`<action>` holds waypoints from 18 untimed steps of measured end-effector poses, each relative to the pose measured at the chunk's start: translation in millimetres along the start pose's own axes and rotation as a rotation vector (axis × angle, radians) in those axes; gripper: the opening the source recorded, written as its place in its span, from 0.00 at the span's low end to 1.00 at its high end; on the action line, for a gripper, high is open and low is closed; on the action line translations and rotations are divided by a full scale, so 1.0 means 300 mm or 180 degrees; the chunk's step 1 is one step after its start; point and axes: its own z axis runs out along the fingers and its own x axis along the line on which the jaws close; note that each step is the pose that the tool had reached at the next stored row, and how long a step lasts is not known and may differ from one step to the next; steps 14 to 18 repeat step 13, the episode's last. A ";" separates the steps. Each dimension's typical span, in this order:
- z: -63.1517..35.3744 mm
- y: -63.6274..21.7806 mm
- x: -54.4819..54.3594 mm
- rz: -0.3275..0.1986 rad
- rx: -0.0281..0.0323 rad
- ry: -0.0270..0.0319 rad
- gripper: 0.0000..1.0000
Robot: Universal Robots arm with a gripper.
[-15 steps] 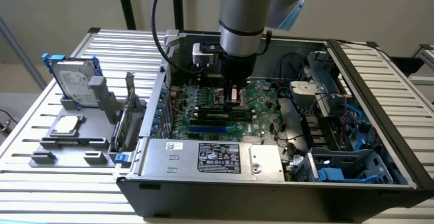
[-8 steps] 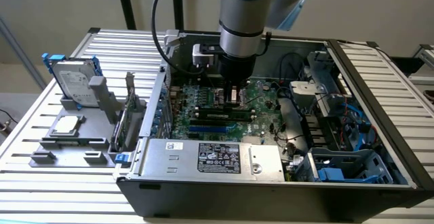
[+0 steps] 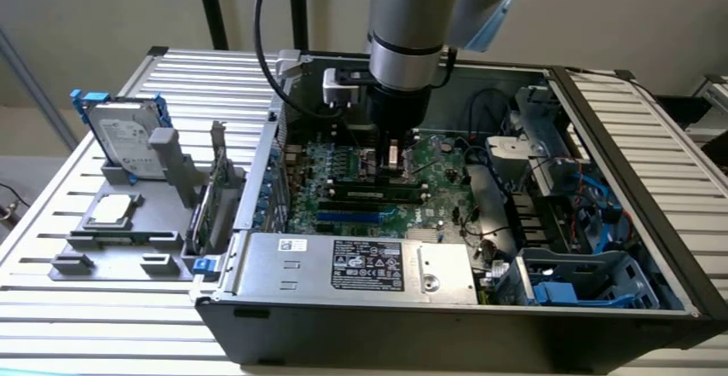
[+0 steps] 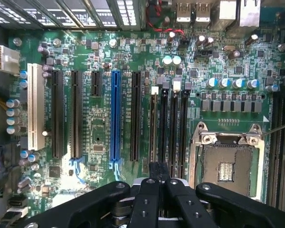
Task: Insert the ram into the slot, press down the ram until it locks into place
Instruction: 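Press down the ram until it locks into place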
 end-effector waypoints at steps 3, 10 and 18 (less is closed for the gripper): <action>-0.038 0.001 0.001 0.0000 0.0000 0.0000 0.10; -0.066 0.002 0.001 0.0000 0.0000 0.0000 0.10; -0.066 0.002 0.001 0.0000 0.0000 0.0000 0.10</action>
